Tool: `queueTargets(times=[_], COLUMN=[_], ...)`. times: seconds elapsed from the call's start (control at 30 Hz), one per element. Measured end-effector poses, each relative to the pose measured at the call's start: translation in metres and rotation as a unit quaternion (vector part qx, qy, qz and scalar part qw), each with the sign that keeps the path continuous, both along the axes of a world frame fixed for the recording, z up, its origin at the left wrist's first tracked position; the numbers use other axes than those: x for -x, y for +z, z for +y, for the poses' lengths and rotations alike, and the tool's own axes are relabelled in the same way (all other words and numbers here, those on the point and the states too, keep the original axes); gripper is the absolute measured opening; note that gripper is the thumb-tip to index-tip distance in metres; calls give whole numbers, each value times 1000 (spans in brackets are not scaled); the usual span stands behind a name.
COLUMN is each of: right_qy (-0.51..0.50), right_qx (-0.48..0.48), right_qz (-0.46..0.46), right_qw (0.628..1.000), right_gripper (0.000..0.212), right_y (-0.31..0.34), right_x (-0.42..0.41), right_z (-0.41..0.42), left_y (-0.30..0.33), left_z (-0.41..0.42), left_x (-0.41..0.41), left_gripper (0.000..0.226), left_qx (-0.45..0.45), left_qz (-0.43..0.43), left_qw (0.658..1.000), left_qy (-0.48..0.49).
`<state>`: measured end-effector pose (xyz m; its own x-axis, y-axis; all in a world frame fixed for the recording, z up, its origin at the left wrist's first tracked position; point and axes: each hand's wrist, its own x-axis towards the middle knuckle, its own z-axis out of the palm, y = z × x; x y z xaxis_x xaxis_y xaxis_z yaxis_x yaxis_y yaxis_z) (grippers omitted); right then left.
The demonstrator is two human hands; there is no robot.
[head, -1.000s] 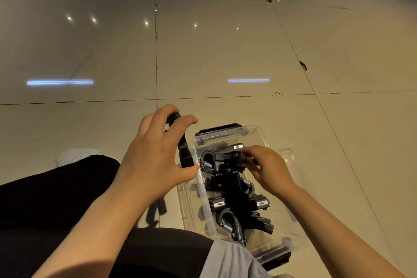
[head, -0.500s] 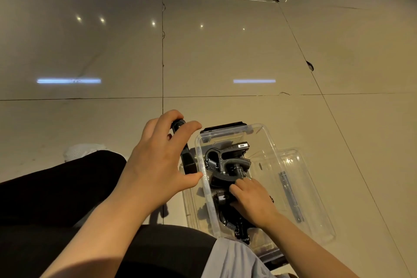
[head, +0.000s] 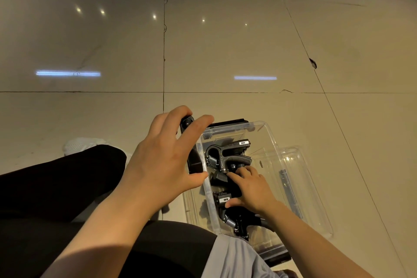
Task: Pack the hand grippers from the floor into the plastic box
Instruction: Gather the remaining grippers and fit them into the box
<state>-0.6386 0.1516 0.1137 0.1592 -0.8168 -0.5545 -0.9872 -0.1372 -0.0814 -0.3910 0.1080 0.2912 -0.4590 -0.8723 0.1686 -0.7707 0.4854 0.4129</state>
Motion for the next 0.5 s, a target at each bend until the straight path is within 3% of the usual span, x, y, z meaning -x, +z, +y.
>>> queueTargets(times=[0.23,0.4,0.47,0.5], right_qy=[-24,-60,-112,-178], right_qx=[-9,-7,76,100], right_qz=[-26,-49,-123,-212], right_qw=[999,997,983,956], right_gripper=[100,92,78,65], right_y=[-9,7,27,46], right_x=[6,-2,-16,-26], right_z=[10,9,8,6], left_y=[-2,4,5,6], left_z=[-2,-3,-3,-2], left_x=[0,-5,-6,-6], left_gripper=[90,78,72,70], left_qx=[4,10,25,32], left_qz=[15,82,113,129], left_qw=[1000,996,993,991], left_qy=[-2,23,30,34])
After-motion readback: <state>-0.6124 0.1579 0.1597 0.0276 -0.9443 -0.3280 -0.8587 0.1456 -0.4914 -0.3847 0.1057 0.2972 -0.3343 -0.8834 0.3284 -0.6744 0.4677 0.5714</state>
